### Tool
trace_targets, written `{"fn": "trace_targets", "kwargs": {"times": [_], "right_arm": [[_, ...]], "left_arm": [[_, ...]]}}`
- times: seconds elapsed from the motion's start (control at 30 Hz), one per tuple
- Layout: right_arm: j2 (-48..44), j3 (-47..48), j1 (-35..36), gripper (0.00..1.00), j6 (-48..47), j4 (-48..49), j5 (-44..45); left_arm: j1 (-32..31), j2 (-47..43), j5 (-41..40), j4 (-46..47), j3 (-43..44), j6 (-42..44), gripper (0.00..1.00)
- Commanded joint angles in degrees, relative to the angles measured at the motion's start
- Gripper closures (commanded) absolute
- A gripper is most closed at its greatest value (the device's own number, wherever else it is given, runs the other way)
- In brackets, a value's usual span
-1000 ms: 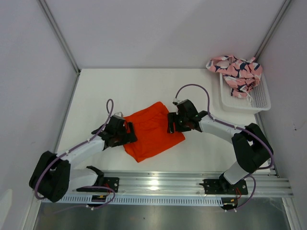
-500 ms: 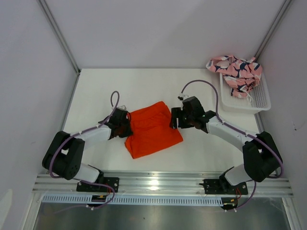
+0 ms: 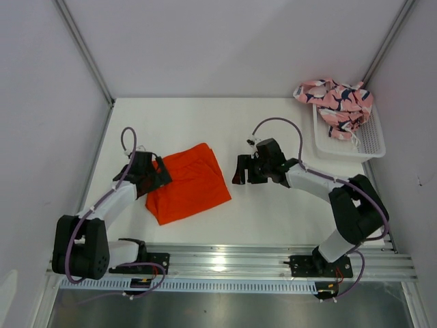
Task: Fold and stack the shorts
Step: Neatly place the folded shorts to the corner
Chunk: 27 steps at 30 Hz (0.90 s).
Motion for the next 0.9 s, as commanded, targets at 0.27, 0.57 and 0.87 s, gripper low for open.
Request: {"fn": "trace_targets", "kwargs": {"times": [0.27,0.57,0.87], "right_arm": [[17.14,8.83,2.07,0.23,6.08,19.07,-13.57],[28.05,19.73,4.97,0.30,4.85,11.70,-10.68],[30.70,18.95,10.06,0.94,7.76,12.84,-8.06]], "left_arm": [[-0.05,-15.14,-3.77,-4.46,-0.98,-3.60,0.01],[0.04,-19.46,-1.39,-8.15,2.53,-2.64,0.01],[-0.05,-23.40,0.28,-11.23,4.99,-1.85,0.01]]}}
